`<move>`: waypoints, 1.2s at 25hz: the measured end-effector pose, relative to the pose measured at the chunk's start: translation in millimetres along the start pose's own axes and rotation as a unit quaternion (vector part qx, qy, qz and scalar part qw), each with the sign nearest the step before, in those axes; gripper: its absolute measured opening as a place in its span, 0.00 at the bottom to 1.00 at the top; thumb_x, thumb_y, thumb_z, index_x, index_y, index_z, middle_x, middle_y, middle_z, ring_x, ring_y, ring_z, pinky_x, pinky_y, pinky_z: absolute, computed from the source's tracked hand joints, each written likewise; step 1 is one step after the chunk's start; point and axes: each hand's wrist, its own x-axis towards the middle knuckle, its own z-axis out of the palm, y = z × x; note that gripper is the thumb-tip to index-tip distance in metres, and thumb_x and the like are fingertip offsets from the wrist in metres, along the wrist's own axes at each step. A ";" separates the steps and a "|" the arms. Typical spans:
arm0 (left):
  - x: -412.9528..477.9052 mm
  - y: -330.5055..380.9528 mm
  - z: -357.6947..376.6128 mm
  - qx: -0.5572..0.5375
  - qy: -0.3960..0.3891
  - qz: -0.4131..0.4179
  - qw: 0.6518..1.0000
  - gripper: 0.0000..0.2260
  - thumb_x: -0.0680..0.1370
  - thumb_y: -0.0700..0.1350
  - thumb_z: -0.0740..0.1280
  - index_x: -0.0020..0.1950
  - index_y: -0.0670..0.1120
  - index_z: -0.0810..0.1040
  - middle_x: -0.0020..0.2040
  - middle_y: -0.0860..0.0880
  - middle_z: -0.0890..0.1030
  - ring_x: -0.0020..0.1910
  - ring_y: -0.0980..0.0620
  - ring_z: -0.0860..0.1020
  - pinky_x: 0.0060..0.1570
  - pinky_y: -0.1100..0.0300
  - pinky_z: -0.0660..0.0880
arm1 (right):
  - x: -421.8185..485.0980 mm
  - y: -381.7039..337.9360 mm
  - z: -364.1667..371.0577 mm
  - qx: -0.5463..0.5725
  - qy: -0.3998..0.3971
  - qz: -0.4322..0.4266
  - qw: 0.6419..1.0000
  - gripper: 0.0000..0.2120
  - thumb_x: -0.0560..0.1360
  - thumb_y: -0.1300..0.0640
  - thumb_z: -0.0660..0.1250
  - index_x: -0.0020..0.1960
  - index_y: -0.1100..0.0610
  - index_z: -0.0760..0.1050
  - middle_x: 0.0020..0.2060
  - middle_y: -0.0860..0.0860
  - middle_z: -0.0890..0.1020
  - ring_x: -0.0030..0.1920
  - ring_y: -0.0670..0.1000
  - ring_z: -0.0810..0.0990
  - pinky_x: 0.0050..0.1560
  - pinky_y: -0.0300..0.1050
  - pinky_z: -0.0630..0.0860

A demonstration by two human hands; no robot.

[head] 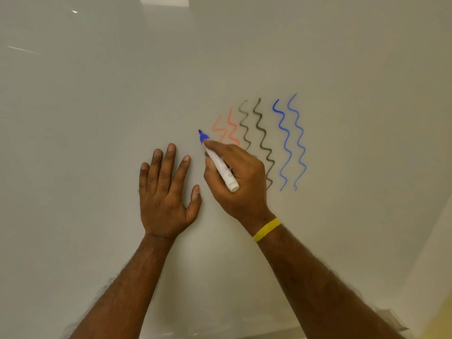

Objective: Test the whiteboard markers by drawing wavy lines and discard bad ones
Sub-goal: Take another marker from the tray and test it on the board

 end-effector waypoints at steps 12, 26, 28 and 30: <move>-4.9 1.0 -2.3 0.006 0.001 0.003 1.000 0.28 0.76 0.52 0.65 0.75 0.44 0.67 0.76 0.41 0.64 0.77 0.42 0.59 0.75 0.42 0.55 | -93.0 10.7 -18.2 -0.060 -0.054 0.032 0.996 0.14 0.75 0.59 0.68 0.60 0.61 0.80 0.47 0.53 0.85 0.42 0.51 0.84 0.40 0.48 0.81; -56.7 19.7 -16.8 -0.028 -0.093 -0.040 0.994 0.30 0.76 0.52 0.66 0.76 0.44 0.65 0.78 0.39 0.59 0.78 0.38 0.54 0.75 0.38 0.51 | -154.3 -2.0 -48.9 0.112 -0.051 0.277 0.953 0.11 0.75 0.57 0.68 0.57 0.50 0.80 0.48 0.46 0.85 0.45 0.50 0.85 0.43 0.50 0.83; -73.0 28.6 -21.1 -0.044 -0.113 -0.043 0.992 0.31 0.76 0.53 0.66 0.76 0.44 0.64 0.78 0.38 0.58 0.78 0.38 0.54 0.75 0.37 0.51 | -166.3 -7.8 -53.0 0.168 -0.032 0.349 0.921 0.11 0.74 0.57 0.69 0.56 0.50 0.80 0.46 0.47 0.86 0.44 0.54 0.85 0.39 0.53 0.83; -95.9 40.0 -24.8 -0.063 -0.140 -0.043 0.987 0.31 0.76 0.53 0.65 0.76 0.43 0.64 0.78 0.38 0.57 0.78 0.38 0.53 0.75 0.37 0.51 | -183.5 -10.2 -58.9 0.186 -0.022 0.398 0.898 0.10 0.75 0.61 0.69 0.54 0.52 0.81 0.43 0.50 0.86 0.40 0.54 0.84 0.34 0.49 0.81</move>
